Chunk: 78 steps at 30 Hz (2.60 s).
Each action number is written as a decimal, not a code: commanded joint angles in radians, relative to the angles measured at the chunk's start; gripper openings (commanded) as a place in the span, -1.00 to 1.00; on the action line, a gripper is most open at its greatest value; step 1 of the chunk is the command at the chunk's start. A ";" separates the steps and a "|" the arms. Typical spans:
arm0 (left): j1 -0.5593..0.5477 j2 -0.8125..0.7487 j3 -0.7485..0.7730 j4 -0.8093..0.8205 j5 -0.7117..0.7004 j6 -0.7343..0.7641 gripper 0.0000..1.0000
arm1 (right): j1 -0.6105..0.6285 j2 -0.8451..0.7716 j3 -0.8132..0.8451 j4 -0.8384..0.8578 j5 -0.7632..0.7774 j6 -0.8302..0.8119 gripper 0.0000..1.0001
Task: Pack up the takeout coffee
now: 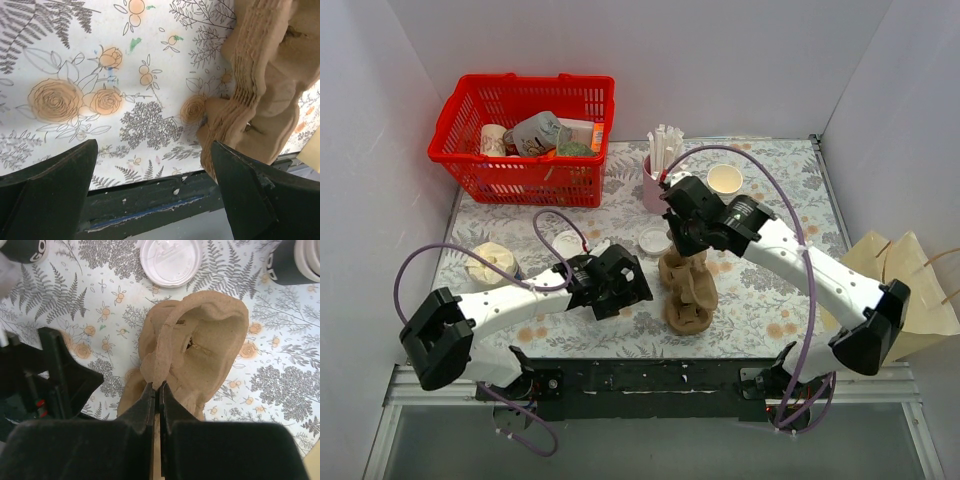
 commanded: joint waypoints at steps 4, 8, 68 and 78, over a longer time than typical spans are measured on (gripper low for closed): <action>0.020 0.102 0.034 0.231 0.176 -0.007 0.96 | -0.012 -0.210 -0.031 -0.027 0.175 0.066 -0.97; 0.018 0.165 0.032 0.336 0.221 -0.012 0.96 | -0.017 -0.262 -0.066 -0.010 0.185 0.073 -0.97; -0.181 -0.025 0.230 0.052 -0.005 0.114 0.96 | -0.043 -0.476 -0.145 0.054 0.126 0.012 -0.97; -0.178 -0.229 0.146 -0.251 -0.196 -0.047 0.96 | -0.045 -0.427 -0.168 0.054 0.050 0.007 -0.97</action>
